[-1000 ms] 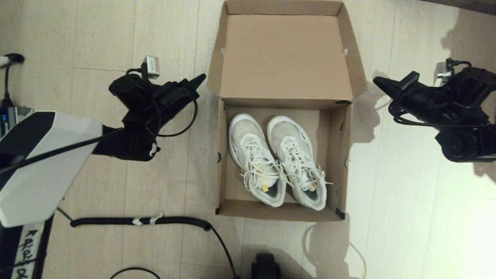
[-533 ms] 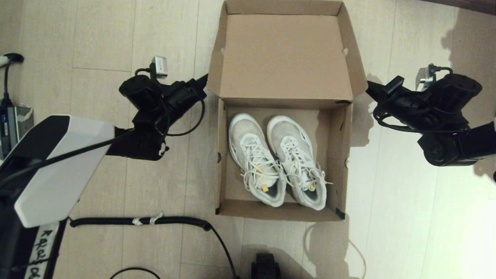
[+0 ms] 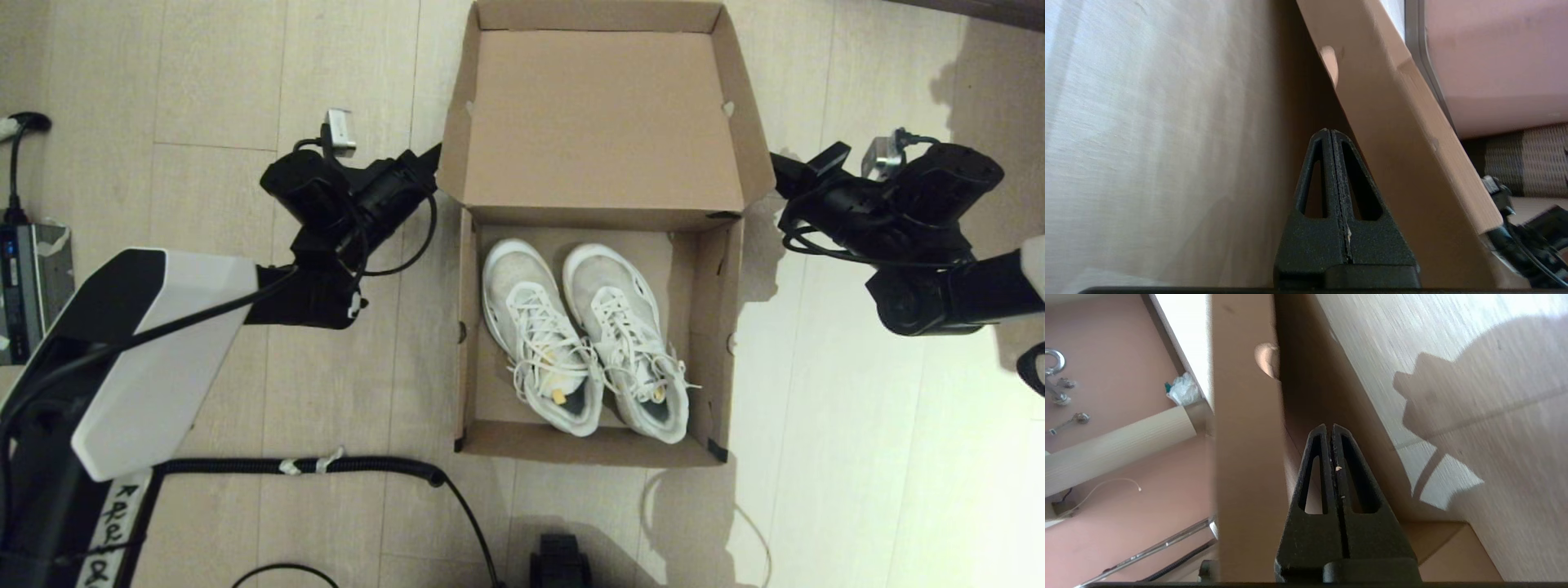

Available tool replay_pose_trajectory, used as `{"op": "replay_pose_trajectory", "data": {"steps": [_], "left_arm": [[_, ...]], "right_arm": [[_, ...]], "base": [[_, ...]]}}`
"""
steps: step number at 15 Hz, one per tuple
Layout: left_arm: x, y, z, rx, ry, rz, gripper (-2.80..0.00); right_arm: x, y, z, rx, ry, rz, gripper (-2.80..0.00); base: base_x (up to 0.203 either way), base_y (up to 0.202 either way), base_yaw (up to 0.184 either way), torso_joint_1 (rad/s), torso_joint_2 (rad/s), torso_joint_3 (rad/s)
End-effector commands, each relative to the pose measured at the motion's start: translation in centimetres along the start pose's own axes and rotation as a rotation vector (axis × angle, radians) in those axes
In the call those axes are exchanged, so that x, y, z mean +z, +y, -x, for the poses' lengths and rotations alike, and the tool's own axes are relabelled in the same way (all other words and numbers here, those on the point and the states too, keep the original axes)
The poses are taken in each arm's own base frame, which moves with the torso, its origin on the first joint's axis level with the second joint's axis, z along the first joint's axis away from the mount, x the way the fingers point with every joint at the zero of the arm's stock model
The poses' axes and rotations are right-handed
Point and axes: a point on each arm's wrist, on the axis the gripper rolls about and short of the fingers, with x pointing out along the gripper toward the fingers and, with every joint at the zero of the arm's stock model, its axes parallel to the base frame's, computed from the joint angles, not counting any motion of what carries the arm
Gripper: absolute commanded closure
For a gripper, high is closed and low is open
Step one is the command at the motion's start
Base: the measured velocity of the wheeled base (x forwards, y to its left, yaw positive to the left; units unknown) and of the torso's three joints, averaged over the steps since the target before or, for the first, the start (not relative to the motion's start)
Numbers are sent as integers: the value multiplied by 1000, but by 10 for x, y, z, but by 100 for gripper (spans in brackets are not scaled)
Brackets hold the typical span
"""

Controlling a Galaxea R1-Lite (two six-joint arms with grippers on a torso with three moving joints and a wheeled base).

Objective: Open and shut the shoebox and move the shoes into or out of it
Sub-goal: Close the shoe box

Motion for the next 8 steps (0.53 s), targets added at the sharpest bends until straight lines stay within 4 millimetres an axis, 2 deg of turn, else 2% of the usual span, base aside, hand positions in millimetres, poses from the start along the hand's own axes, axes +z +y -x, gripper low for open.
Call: {"op": "replay_pose_trajectory", "data": {"steps": [1, 3, 8], "left_arm": [[-9, 2, -1, -5, 8, 11, 0], [-15, 2, -2, -10, 17, 19, 0], [-19, -7, -6, -29, 16, 28, 0]], "right_arm": [[-6, -9, -3, -7, 13, -18, 0], [-13, -12, -6, -5, 28, -28, 0], [-16, 0, -14, 35, 36, -59, 0]], "base": [[0, 0, 0, 0, 0, 0], [0, 0, 0, 0, 0, 0], [0, 0, 0, 0, 0, 0]]}}
